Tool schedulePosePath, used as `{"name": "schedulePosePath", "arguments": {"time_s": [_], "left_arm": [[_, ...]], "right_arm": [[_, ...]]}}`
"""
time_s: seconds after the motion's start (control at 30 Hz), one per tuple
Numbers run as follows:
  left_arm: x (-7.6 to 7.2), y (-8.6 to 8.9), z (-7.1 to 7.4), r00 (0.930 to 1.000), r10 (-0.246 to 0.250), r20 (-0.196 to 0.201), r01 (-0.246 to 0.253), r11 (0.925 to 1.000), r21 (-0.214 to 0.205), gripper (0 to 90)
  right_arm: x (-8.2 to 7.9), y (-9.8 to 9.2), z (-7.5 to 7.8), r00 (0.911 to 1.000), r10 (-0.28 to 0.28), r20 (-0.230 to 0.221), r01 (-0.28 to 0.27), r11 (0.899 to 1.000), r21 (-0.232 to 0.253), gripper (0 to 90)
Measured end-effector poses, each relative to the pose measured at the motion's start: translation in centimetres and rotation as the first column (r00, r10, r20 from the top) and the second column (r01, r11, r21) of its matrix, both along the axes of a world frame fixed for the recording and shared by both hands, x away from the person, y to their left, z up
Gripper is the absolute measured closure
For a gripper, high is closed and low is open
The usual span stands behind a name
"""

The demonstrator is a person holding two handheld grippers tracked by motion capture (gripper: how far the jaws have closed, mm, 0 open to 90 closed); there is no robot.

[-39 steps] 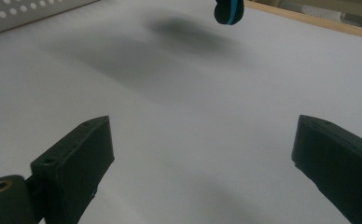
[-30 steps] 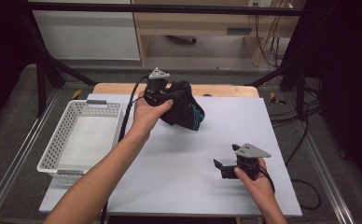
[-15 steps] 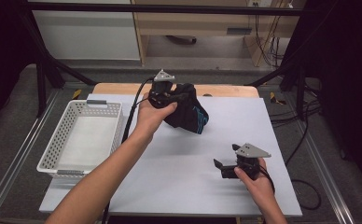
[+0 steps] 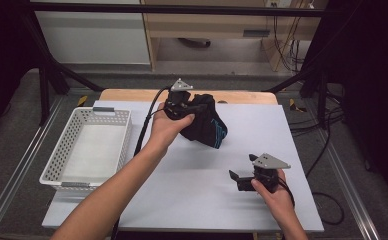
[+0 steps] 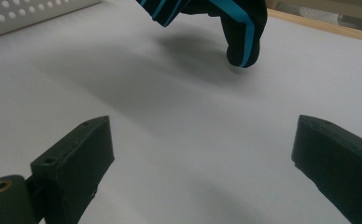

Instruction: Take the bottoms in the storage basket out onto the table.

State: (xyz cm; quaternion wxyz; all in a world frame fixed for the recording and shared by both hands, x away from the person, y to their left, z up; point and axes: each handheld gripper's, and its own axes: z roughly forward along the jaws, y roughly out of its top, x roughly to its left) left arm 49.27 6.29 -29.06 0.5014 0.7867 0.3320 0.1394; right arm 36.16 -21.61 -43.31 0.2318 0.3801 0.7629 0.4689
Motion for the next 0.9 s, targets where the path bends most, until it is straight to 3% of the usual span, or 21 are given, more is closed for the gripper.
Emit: {"name": "schedulePosePath", "arguments": {"time_s": [0.9], "left_arm": [[-0.8,-1.0,-1.1,0.9991,-0.039,-0.019,0.039,0.9991,0.015,75.8]], "right_arm": [[0.0,0.0,0.1,1.0000,0.004,0.001,-0.004,1.000,0.003,5.7]]}}
